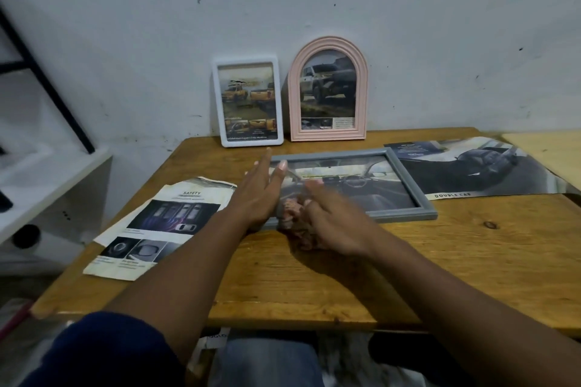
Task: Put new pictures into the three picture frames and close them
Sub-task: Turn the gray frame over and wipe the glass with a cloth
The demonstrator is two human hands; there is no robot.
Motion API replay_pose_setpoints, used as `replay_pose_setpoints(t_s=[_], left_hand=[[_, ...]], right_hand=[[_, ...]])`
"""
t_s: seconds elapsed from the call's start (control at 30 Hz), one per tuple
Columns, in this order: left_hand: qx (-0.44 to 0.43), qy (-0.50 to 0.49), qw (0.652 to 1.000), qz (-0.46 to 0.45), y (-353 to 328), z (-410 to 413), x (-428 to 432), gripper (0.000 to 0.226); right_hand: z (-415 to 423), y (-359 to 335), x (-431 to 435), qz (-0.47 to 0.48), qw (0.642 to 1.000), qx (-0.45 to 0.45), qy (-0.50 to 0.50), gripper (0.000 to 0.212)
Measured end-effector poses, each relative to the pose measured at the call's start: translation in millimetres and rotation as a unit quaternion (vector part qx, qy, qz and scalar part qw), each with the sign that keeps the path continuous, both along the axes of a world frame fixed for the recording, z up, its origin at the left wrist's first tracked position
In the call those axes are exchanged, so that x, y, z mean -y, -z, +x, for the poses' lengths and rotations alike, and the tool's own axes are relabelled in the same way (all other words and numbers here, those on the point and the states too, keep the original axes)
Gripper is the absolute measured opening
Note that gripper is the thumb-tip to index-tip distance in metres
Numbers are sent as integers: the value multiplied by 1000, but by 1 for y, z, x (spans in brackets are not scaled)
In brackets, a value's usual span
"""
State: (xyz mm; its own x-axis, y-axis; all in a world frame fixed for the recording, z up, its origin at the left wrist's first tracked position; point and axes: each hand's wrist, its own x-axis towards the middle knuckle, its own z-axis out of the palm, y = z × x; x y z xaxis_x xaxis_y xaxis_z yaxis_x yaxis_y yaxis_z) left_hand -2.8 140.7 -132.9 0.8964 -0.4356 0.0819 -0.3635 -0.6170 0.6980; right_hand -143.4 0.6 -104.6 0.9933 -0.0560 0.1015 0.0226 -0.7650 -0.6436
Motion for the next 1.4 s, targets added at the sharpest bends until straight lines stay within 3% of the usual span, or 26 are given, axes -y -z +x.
replay_pose_setpoints(t_s=[0.03, 0.1, 0.17, 0.23, 0.3, 0.37, 0.7, 1.1, 1.23, 1.4], left_hand=[[32, 6, 999, -1, -3, -7, -3, 80], [128, 48, 990, 31, -6, -26, -6, 75], [199, 119, 969, 88, -4, -53, 0, 74], [215, 175, 950, 145, 3, -71, 9, 71], [206, 185, 947, 164, 10, -76, 12, 62], [194, 164, 955, 151, 11, -73, 7, 55], [202, 78, 958, 186, 9, -57, -52, 47], [70, 56, 970, 226, -2, 14, -10, 53], [55, 51, 979, 188, -1, 26, -8, 53], [86, -77, 993, -36, 8, 19, -8, 54]], right_hand=[[-1, -6, 14, 35, 998, 37, 35, 41], [4, -1, 50, -6, 987, 109, 118, 48], [9, 14, 73, -101, 980, 69, 155, 59], [14, 34, 83, -201, 966, -8, 161, 67], [17, 44, 85, -282, 946, -22, 157, 70], [18, 44, 86, -304, 940, -25, 150, 71], [18, 42, 90, -326, 938, -38, 110, 65], [20, 42, 93, -322, 941, -65, 80, 70], [22, 29, 90, -306, 945, -93, 69, 66], [77, 1, 38, -185, 979, 28, -82, 50]])
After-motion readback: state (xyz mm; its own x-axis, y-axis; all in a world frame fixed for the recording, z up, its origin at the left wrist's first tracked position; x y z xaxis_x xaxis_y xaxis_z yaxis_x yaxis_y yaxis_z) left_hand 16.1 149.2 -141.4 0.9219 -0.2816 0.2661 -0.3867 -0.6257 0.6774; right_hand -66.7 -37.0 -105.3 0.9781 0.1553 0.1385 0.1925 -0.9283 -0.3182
